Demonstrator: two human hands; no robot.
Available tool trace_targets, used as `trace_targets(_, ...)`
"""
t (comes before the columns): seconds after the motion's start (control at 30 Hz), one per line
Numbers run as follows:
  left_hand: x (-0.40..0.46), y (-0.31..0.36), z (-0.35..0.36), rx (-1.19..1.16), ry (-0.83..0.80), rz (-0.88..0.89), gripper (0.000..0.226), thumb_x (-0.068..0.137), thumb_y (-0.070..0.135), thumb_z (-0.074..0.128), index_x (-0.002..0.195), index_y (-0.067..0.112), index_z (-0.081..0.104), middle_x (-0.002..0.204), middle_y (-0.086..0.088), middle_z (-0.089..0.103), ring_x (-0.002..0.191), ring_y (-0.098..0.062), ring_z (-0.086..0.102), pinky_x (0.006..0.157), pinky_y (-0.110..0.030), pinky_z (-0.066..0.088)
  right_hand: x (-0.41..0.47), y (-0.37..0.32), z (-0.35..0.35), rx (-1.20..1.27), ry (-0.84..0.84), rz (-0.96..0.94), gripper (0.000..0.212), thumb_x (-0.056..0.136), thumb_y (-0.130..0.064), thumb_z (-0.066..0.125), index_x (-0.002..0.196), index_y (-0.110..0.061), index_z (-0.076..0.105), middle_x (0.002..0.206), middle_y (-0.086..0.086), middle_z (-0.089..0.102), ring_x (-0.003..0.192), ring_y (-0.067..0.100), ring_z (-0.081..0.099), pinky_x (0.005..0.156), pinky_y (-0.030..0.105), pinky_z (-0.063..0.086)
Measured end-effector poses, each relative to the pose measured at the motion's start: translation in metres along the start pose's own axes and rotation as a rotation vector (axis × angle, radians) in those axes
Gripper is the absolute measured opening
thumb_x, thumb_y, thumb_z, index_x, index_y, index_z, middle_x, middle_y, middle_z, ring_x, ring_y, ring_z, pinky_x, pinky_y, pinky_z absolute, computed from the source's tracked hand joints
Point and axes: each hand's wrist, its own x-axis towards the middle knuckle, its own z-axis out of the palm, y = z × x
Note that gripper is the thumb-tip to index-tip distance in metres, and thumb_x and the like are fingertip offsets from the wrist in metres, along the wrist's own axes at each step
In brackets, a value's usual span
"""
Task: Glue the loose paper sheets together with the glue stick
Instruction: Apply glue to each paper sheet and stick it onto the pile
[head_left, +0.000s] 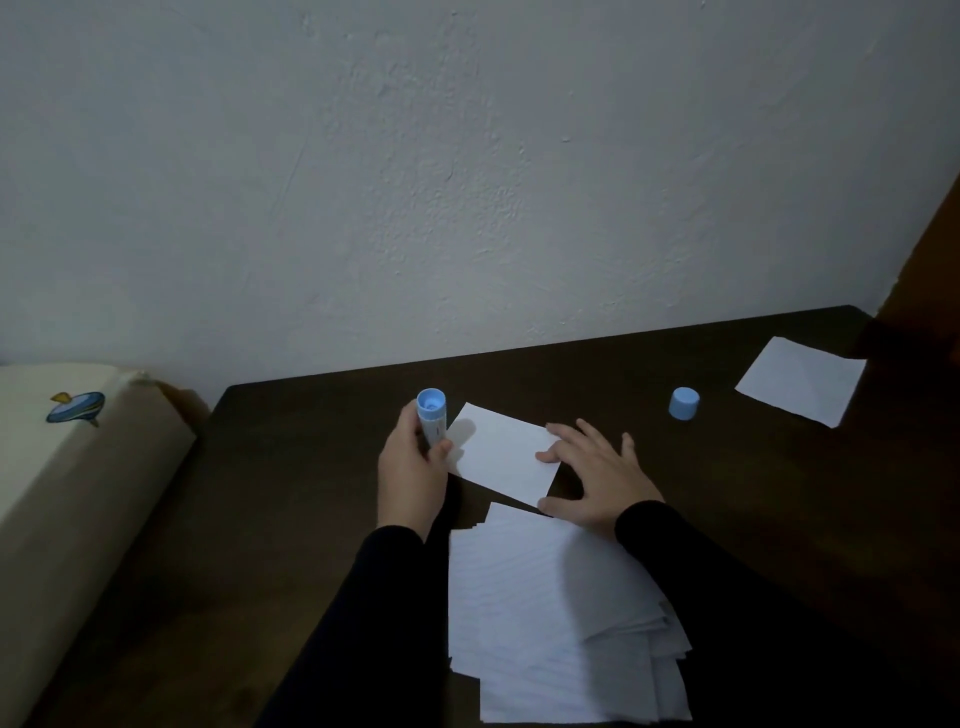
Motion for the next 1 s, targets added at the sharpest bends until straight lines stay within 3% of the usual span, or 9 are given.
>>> trace_targets(0.2,0.0,-0.001,-0.006,-0.119,0.137,-0.047,0.053,0.092,0.01,0.06,0.139,0.025,0.04,0.136,-0.001,0.053,0.128,-0.02,0.049,0.106,-0.044,0.042,-0.002,0.0,-0.001,0.024,0.012,-0.002,0.053,0.086,-0.064,0.05,0.134,-0.041,0.046,0.155,-0.012,0.021,0.147,0.015,0.003,0.111,0.062,-0.007)
trace_targets(0.27,-0.002,0.003,-0.005,-0.159,0.146,-0.036,0.054,0.092,0.011,0.06,0.14,0.024,0.039,0.135,0.0,0.053,0.126,-0.019,0.05,0.103,-0.038,0.043,-0.004,-0.001,-0.003,0.035,0.036,0.002,0.048,0.091,-0.063,0.042,0.134,-0.042,0.048,0.146,-0.008,0.03,0.142,0.015,0.014,0.113,0.06,-0.004)
trace_targets(0.37,-0.007,0.01,0.001,-0.188,0.074,-0.001,0.055,0.092,0.011,0.061,0.14,0.024,0.039,0.133,0.002,0.053,0.123,-0.015,0.049,0.097,-0.032,0.042,-0.008,-0.003,-0.002,0.064,0.127,-0.021,0.045,0.096,-0.057,0.033,0.133,-0.04,0.052,0.123,-0.009,0.038,0.121,0.009,0.03,0.113,0.043,0.017)
trace_targets(0.43,-0.011,0.012,0.006,-0.182,-0.001,0.028,0.052,0.092,0.012,0.061,0.138,0.025,0.04,0.13,0.005,0.054,0.121,-0.013,0.05,0.096,-0.031,0.042,-0.007,-0.002,0.001,0.044,0.193,-0.033,0.041,0.1,-0.047,0.031,0.136,-0.037,0.047,0.125,-0.009,0.041,0.12,0.008,0.03,0.11,0.036,0.022)
trace_targets(0.53,-0.015,0.014,0.014,-0.181,-0.08,0.068,0.045,0.092,0.014,0.063,0.131,0.026,0.044,0.119,0.012,0.055,0.113,-0.006,0.052,0.094,-0.026,0.044,-0.001,0.001,0.004,-0.017,0.155,0.027,0.044,0.1,-0.033,0.037,0.144,-0.035,0.036,0.149,-0.01,0.03,0.141,0.011,0.016,0.116,0.047,0.006)
trace_targets(0.6,-0.018,0.017,0.019,-0.197,-0.113,0.076,0.04,0.092,0.015,0.063,0.124,0.031,0.045,0.108,0.02,0.054,0.102,0.001,0.053,0.084,-0.018,0.043,0.002,0.001,0.005,-0.003,0.105,0.05,0.045,0.099,-0.035,0.039,0.144,-0.036,0.036,0.154,-0.013,0.024,0.145,0.011,0.007,0.116,0.052,-0.002)
trace_targets(0.73,-0.027,0.02,0.026,-0.172,-0.201,0.109,0.036,0.092,0.017,0.063,0.117,0.036,0.045,0.103,0.019,0.057,0.091,0.004,0.056,0.063,-0.008,0.045,0.0,0.003,0.004,0.034,0.114,0.015,0.041,0.095,-0.041,0.047,0.136,-0.037,0.047,0.144,-0.013,0.034,0.14,0.009,0.018,0.117,0.053,0.001)
trace_targets(0.87,-0.034,0.021,0.033,-0.113,-0.266,0.164,0.032,0.092,0.012,0.061,0.115,0.031,0.048,0.098,0.012,0.059,0.078,0.013,0.055,0.06,-0.005,0.042,-0.002,0.002,0.002,0.037,0.11,-0.011,0.043,0.09,-0.041,0.054,0.132,-0.036,0.049,0.14,-0.011,0.035,0.137,0.009,0.023,0.117,0.054,0.005)
trace_targets(1.0,-0.033,0.016,0.037,-0.016,-0.3,0.208,0.027,0.091,0.014,0.061,0.108,0.032,0.05,0.094,0.01,0.063,0.074,0.004,0.056,0.061,-0.013,0.044,-0.003,0.002,0.002,0.016,0.104,-0.033,0.045,0.087,-0.048,0.053,0.129,-0.032,0.05,0.141,-0.009,0.033,0.138,0.011,0.022,0.115,0.055,0.007)
